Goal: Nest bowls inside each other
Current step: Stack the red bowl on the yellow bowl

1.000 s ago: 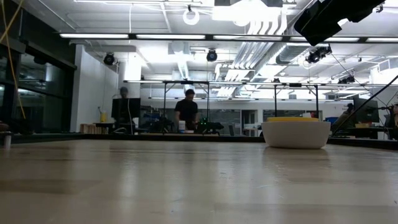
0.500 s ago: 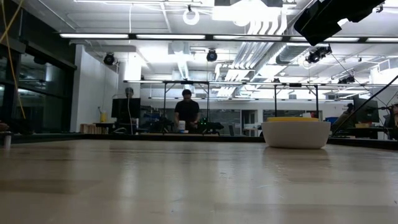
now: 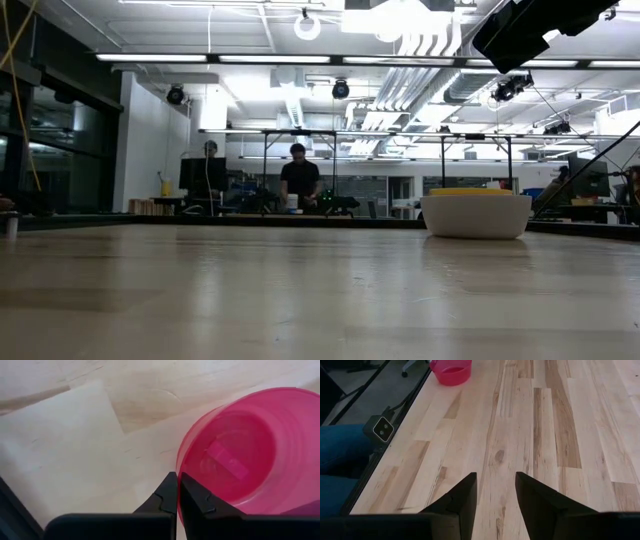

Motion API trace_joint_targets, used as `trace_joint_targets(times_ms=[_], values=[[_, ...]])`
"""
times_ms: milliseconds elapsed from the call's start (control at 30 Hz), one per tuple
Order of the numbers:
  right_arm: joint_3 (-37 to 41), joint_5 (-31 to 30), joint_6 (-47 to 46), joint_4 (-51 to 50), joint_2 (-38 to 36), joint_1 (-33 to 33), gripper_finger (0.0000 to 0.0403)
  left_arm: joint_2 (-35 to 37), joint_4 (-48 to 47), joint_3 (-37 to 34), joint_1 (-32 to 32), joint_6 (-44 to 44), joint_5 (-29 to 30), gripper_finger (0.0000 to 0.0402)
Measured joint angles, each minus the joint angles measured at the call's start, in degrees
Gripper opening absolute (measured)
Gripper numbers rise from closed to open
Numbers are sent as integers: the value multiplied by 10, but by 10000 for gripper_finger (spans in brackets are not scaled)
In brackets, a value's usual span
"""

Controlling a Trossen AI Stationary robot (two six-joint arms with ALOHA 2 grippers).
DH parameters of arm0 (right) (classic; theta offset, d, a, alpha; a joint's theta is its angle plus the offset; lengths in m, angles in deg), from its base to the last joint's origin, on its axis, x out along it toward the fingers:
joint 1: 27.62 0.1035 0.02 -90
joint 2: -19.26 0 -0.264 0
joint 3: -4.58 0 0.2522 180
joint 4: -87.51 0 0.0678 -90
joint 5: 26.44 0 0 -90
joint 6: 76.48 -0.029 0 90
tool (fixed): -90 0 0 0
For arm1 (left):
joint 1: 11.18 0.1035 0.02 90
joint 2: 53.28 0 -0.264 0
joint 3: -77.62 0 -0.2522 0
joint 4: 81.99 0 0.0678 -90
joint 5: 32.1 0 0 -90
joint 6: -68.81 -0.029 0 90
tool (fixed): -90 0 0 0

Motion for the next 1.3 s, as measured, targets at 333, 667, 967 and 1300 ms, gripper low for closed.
trace_joint_targets(times_ms=[333,667,967,1300], values=[[0,0,9,4,11,0,128,37,-4,0,61,-89,1,1],[0,46,94,129,65,0,128,83,-32,0,259,-376,-47,0],[-9,59,95,132,99,0,128,84,23,0,447,-609,-91,0],[-134,53,152,36,179,-2,128,79,44,62,588,-752,-112,0]])
